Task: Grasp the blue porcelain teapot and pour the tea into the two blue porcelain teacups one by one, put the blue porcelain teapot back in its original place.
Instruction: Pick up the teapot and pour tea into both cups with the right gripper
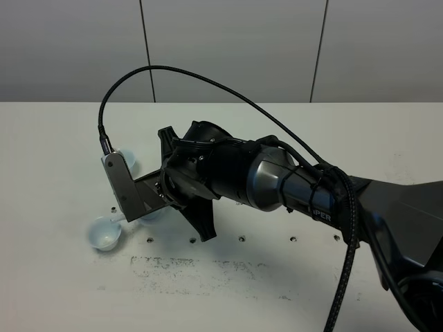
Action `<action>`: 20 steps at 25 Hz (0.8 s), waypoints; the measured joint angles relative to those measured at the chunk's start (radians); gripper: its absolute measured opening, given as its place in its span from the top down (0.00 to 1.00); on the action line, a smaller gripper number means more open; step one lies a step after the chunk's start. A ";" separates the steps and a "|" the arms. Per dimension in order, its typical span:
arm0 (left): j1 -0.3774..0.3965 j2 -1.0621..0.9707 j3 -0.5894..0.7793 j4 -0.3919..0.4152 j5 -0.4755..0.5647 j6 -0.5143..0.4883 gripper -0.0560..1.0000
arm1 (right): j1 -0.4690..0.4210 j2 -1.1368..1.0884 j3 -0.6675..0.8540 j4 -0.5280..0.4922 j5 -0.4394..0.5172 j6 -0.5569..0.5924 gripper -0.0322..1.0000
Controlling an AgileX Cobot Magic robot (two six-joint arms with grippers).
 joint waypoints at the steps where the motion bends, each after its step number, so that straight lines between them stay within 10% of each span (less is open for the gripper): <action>1: 0.000 0.000 0.000 0.000 0.000 0.000 0.66 | 0.002 0.003 0.000 -0.014 -0.002 0.002 0.90; 20: 0.000 0.000 0.000 0.000 0.000 0.000 0.66 | 0.054 0.020 0.000 -0.215 -0.060 0.039 0.90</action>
